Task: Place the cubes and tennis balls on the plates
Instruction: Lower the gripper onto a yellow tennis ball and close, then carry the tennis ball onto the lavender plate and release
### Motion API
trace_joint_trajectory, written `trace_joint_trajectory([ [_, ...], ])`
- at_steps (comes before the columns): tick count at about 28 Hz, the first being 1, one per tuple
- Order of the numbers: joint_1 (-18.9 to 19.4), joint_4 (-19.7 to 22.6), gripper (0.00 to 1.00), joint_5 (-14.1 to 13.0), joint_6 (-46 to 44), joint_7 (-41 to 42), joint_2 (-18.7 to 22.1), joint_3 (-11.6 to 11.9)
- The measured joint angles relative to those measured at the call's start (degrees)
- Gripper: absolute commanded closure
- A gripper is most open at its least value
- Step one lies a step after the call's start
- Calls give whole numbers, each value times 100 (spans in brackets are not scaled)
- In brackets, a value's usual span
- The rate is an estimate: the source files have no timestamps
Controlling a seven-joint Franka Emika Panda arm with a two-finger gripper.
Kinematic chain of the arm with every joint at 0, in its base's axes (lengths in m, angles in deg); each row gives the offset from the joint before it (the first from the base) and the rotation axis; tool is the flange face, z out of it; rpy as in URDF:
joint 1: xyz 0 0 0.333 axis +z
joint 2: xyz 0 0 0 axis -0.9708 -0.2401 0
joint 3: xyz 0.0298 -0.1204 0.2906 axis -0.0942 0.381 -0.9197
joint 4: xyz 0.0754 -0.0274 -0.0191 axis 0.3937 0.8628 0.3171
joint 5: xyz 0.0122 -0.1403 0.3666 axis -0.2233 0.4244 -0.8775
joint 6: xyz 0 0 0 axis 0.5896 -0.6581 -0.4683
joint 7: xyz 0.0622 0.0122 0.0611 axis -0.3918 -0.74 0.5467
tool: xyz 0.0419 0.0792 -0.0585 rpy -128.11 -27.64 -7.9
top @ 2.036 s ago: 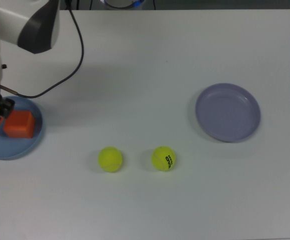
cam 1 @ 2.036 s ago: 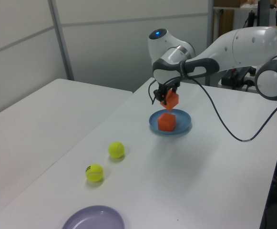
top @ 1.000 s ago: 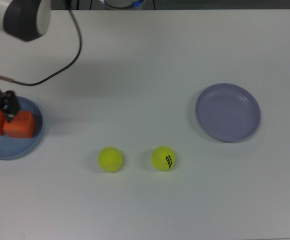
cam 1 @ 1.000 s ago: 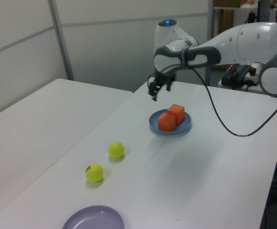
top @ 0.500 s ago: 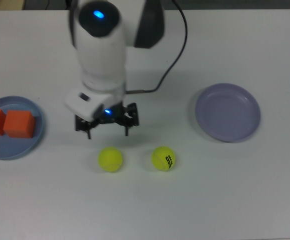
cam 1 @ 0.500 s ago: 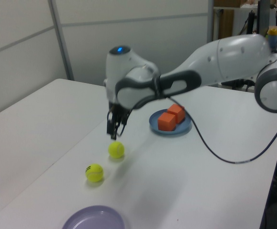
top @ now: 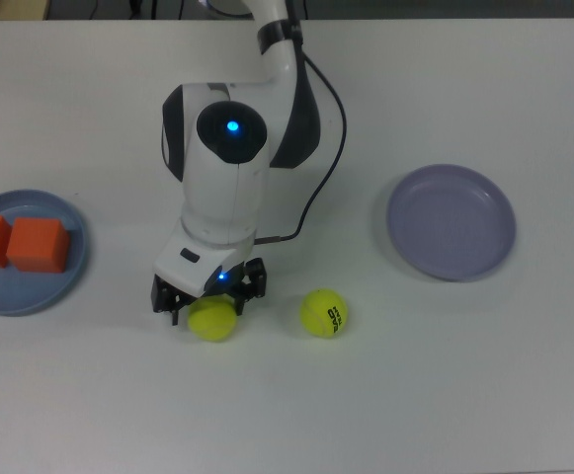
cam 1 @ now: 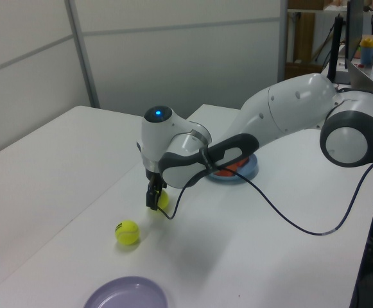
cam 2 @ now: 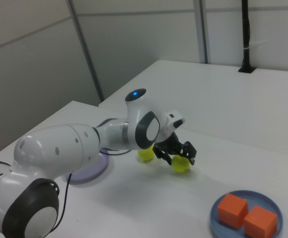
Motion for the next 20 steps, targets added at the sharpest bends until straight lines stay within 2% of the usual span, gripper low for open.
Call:
trace_joint_trajectory([
  [1,-6,1,100,65,14,0,-21,7],
  [3,-7,1,100,149,28,0,-43,11],
  [12,29,-78,100,113,72,-25,24,-42],
  [17,130,-160,100,-177,-30,-57,312,-315],
  [20,366,-168,100,-505,-644,-221,606,-480],
])
